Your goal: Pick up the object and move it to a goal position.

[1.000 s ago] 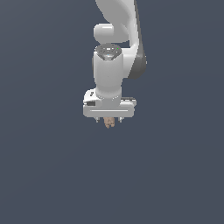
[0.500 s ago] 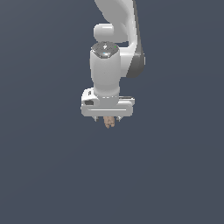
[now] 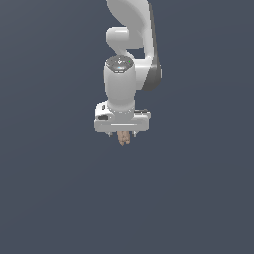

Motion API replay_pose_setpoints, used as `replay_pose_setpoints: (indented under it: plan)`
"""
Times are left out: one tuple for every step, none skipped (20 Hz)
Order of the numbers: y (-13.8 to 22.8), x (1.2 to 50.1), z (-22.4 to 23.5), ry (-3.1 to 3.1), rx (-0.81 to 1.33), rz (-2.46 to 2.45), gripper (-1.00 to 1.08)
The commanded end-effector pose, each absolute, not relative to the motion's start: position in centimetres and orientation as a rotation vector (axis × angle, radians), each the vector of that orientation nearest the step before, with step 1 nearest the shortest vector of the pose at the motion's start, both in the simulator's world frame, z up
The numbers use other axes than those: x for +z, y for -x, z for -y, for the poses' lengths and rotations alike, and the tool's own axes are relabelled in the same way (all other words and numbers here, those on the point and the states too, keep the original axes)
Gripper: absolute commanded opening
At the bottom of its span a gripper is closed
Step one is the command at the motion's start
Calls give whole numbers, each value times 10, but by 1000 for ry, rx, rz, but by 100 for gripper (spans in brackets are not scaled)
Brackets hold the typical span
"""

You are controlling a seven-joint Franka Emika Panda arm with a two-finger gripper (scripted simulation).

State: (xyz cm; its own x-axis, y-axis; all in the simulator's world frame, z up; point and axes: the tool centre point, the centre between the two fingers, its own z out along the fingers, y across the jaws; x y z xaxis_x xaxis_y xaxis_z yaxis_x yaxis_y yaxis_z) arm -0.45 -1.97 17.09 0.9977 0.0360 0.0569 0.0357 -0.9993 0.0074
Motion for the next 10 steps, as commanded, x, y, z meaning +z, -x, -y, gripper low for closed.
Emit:
replay_pose_setpoints:
  plan:
    - [16, 159, 20, -3133, 77, -85, 100]
    - [21, 154, 20, -3133, 72, -98, 100]
    - [27, 148, 20, -3133, 66, -113, 100]
    - [33, 143, 20, -3133, 60, -128, 100]
    - [40, 137, 20, -3133, 54, -144, 100]
    - [46, 131, 20, -3133, 47, -160, 100]
    - [52, 126, 20, -3132, 42, -175, 100]
    - [58, 121, 20, -3132, 36, -188, 100]
    - [64, 116, 20, -3132, 31, -201, 100]
    - [69, 112, 20, -3131, 27, -213, 100]
